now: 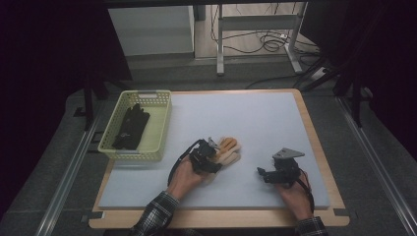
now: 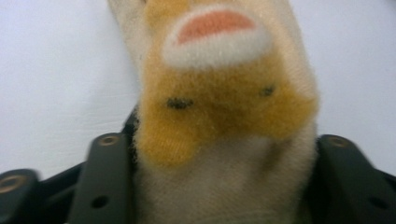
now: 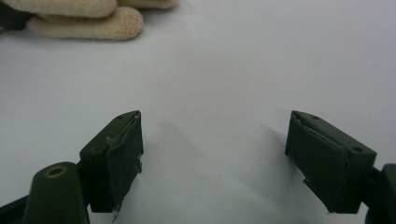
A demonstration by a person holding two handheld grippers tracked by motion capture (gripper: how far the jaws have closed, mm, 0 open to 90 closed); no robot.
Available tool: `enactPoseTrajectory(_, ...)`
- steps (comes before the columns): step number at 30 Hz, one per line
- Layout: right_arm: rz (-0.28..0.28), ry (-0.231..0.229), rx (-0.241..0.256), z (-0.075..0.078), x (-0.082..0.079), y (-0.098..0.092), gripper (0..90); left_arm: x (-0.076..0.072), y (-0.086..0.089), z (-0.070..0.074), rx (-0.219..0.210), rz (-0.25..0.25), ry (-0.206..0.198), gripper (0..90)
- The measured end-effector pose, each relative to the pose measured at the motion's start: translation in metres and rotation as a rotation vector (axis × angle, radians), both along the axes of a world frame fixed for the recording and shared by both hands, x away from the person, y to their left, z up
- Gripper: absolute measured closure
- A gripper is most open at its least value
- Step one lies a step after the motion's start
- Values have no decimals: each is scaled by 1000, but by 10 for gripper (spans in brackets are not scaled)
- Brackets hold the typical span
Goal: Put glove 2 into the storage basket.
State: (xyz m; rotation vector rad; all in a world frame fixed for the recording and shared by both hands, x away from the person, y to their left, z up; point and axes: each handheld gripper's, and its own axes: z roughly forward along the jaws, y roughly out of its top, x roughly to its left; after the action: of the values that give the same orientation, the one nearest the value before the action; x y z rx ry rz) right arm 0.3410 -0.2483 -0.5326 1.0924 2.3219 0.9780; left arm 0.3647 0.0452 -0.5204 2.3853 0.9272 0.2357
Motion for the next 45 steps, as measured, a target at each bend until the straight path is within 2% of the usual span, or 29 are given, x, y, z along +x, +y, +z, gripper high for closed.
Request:
enactPoseTrajectory(5,0,0,0,0,0,0,188,2,3,3,-12,0,17,555)
enactPoseTrajectory(9,0,0,0,0,0,0,188,4,10,10,-16,28,1,563)
enactPoseTrajectory(15,0,0,0,0,0,0,188,9,27,30,-49,67,-15,562)
enactPoseTrajectory(27,-1,1,1,0,0,0,188,22,62,74,-46,153,-59,561)
enactPoseTrajectory(34,0,0,0,0,0,0,188,31,92,96,-41,226,-84,561)
enactPoseTrajectory(45,-1,-1,3,0,0,0,188,44,151,114,-35,379,-114,561)
